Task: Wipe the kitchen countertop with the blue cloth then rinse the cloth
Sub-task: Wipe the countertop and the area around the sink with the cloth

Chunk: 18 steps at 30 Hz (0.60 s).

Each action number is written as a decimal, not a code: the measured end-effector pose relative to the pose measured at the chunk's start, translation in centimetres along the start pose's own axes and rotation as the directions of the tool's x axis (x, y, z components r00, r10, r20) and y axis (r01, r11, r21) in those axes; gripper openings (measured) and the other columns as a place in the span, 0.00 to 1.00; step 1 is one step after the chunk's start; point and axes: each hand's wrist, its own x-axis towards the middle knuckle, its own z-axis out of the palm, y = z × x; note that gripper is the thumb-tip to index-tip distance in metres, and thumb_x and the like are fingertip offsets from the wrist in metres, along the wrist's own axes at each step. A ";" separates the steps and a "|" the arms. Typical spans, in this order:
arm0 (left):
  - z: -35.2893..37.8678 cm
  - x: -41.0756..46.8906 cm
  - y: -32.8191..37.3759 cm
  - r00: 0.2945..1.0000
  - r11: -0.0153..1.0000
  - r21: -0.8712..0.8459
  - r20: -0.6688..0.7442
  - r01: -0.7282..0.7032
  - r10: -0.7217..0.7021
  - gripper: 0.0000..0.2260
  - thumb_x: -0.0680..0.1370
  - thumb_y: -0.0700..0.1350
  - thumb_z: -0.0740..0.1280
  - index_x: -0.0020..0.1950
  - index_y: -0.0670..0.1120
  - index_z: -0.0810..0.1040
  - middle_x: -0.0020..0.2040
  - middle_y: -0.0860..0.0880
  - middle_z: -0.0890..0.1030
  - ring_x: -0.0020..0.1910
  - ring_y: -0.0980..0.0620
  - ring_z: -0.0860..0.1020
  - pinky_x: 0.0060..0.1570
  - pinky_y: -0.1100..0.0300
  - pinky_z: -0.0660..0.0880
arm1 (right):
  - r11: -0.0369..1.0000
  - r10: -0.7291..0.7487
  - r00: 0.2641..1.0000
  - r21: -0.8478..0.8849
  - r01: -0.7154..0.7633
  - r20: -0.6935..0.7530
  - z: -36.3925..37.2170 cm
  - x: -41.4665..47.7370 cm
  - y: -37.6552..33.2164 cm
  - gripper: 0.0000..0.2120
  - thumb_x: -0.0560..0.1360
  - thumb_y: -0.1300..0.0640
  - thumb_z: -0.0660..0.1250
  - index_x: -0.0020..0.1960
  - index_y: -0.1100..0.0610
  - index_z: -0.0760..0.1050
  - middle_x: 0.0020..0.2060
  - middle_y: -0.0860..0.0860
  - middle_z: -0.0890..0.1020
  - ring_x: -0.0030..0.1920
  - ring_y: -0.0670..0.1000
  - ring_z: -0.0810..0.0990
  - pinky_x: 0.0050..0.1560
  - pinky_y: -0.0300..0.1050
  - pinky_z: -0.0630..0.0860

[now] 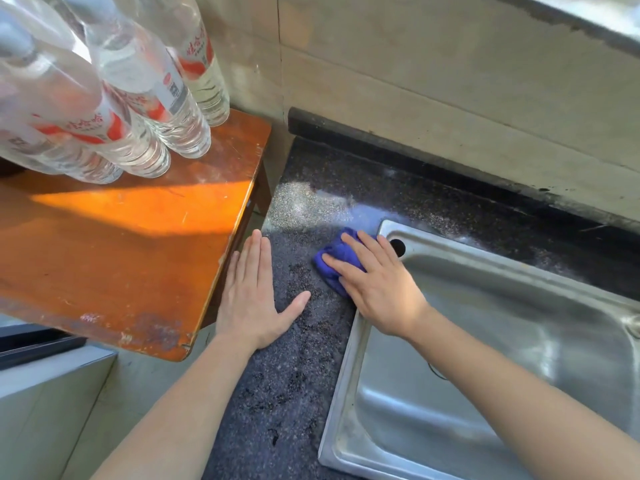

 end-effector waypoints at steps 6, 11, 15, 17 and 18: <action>-0.4 0.1 0.0 1.000 1.000 0.026 0.006 -0.014 0.013 0.48 0.74 0.75 0.41 0.80 0.42 0.34 0.81 0.44 0.33 0.80 0.50 0.34 0.80 0.48 0.42 | 0.975 0.222 0.975 0.005 -0.222 -0.005 -0.2 7.8 1.0 0.22 0.83 0.48 0.53 0.75 0.48 0.68 0.76 0.61 0.65 0.75 0.66 0.62 0.74 0.63 0.59; -0.3 -0.1 -0.1 0.997 0.998 -0.001 -0.043 -0.065 0.065 0.46 0.76 0.73 0.42 0.81 0.40 0.38 0.81 0.42 0.36 0.80 0.48 0.36 0.79 0.47 0.43 | 0.929 0.369 0.927 0.013 -0.369 -0.066 0.9 9.2 -1.8 0.23 0.81 0.49 0.53 0.73 0.51 0.70 0.75 0.63 0.66 0.74 0.68 0.64 0.73 0.63 0.59; -0.7 -1.4 -0.9 0.973 0.967 -0.197 -0.195 -0.163 0.124 0.41 0.81 0.67 0.47 0.81 0.35 0.48 0.82 0.38 0.47 0.81 0.43 0.45 0.78 0.42 0.49 | 0.964 0.265 0.964 0.036 -0.264 -0.027 1.2 0.6 -5.4 0.23 0.82 0.48 0.54 0.75 0.48 0.68 0.77 0.60 0.63 0.77 0.63 0.61 0.75 0.62 0.56; -1.8 -2.4 -1.7 0.952 0.948 -0.247 -0.277 -0.203 0.131 0.39 0.82 0.64 0.48 0.80 0.34 0.51 0.81 0.37 0.49 0.81 0.41 0.47 0.78 0.42 0.49 | 0.976 0.219 0.975 0.010 -0.219 0.032 1.0 -2.1 -6.8 0.23 0.82 0.47 0.53 0.76 0.46 0.66 0.78 0.59 0.62 0.77 0.62 0.60 0.76 0.61 0.56; -2.5 -2.8 -2.2 0.943 0.952 -0.226 -0.306 -0.208 0.133 0.38 0.82 0.63 0.49 0.80 0.34 0.52 0.81 0.37 0.49 0.81 0.41 0.47 0.78 0.41 0.49 | 0.980 0.198 0.979 0.012 -0.199 0.047 1.0 -2.5 -6.7 0.23 0.82 0.47 0.53 0.76 0.46 0.66 0.78 0.58 0.63 0.77 0.62 0.61 0.76 0.61 0.55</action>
